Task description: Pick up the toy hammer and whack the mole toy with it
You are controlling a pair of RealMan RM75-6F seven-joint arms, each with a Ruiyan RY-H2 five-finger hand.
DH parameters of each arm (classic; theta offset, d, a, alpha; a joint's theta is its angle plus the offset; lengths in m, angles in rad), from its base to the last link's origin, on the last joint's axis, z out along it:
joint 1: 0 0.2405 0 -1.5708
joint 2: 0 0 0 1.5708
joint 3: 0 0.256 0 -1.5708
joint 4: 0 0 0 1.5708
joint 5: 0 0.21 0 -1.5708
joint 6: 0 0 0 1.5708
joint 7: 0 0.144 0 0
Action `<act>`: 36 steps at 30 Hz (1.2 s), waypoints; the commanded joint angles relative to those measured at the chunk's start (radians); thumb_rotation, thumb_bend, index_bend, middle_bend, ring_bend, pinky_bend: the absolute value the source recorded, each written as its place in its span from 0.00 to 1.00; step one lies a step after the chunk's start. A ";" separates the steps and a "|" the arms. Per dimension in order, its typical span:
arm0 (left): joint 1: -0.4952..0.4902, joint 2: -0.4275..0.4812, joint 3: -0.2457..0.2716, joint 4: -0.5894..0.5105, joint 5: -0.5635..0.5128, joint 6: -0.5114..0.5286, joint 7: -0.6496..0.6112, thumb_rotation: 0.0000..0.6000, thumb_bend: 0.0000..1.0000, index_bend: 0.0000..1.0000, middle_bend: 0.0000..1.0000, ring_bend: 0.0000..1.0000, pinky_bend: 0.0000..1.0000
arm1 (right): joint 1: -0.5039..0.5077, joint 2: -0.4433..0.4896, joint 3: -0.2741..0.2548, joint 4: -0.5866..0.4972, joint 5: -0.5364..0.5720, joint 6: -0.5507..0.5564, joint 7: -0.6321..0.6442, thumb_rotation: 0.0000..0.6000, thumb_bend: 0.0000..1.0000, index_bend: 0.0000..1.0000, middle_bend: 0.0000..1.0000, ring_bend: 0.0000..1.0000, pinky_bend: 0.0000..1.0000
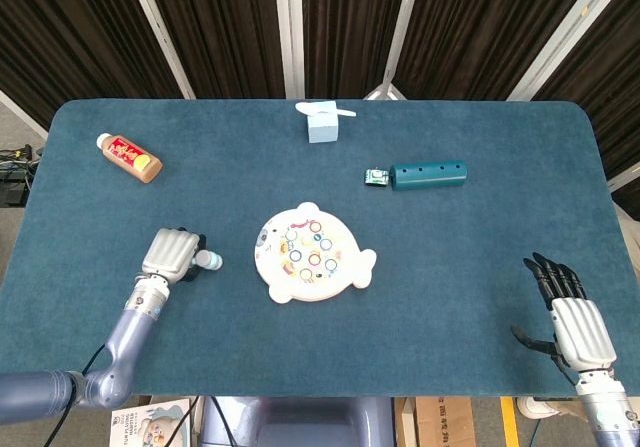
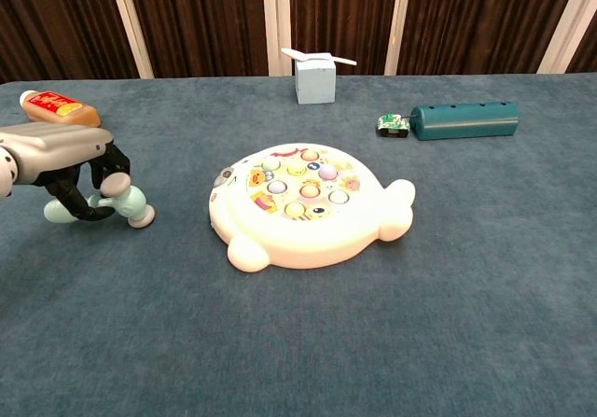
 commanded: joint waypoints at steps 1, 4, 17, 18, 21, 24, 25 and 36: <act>0.003 0.004 -0.004 -0.004 0.000 -0.002 0.002 1.00 0.46 0.54 0.48 0.35 0.45 | 0.000 0.000 0.000 0.000 -0.001 0.001 0.000 1.00 0.21 0.00 0.00 0.00 0.00; 0.006 0.008 -0.007 -0.009 -0.004 -0.005 0.010 1.00 0.45 0.53 0.47 0.34 0.45 | 0.000 0.000 -0.001 0.000 -0.002 0.002 -0.001 1.00 0.21 0.00 0.00 0.00 0.00; 0.014 0.014 -0.020 -0.014 -0.021 -0.012 0.039 1.00 0.40 0.47 0.43 0.31 0.41 | -0.001 0.000 -0.001 -0.001 -0.004 0.003 -0.002 1.00 0.21 0.00 0.00 0.00 0.00; 0.014 0.014 -0.021 -0.014 -0.022 -0.012 0.040 1.00 0.40 0.47 0.43 0.31 0.41 | -0.001 0.000 -0.001 -0.001 -0.004 0.004 -0.002 1.00 0.21 0.00 0.00 0.00 0.00; 0.015 0.015 -0.025 -0.014 -0.024 -0.012 0.045 1.00 0.40 0.47 0.43 0.31 0.41 | -0.001 0.000 -0.001 -0.001 -0.005 0.004 -0.003 1.00 0.21 0.00 0.00 0.00 0.00; 0.017 0.016 -0.031 -0.014 -0.024 -0.012 0.046 1.00 0.40 0.46 0.43 0.31 0.41 | -0.001 -0.001 -0.002 -0.001 -0.005 0.005 -0.004 1.00 0.21 0.00 0.00 0.00 0.00; 0.017 0.016 -0.032 -0.014 -0.024 -0.012 0.046 1.00 0.40 0.46 0.43 0.31 0.41 | -0.001 -0.001 -0.002 -0.001 -0.005 0.004 -0.004 1.00 0.21 0.00 0.00 0.00 0.00; 0.023 0.017 -0.044 -0.013 -0.014 -0.013 0.046 1.00 0.40 0.46 0.43 0.31 0.41 | -0.001 0.000 -0.003 -0.002 -0.006 0.004 -0.004 1.00 0.21 0.00 0.00 0.00 0.00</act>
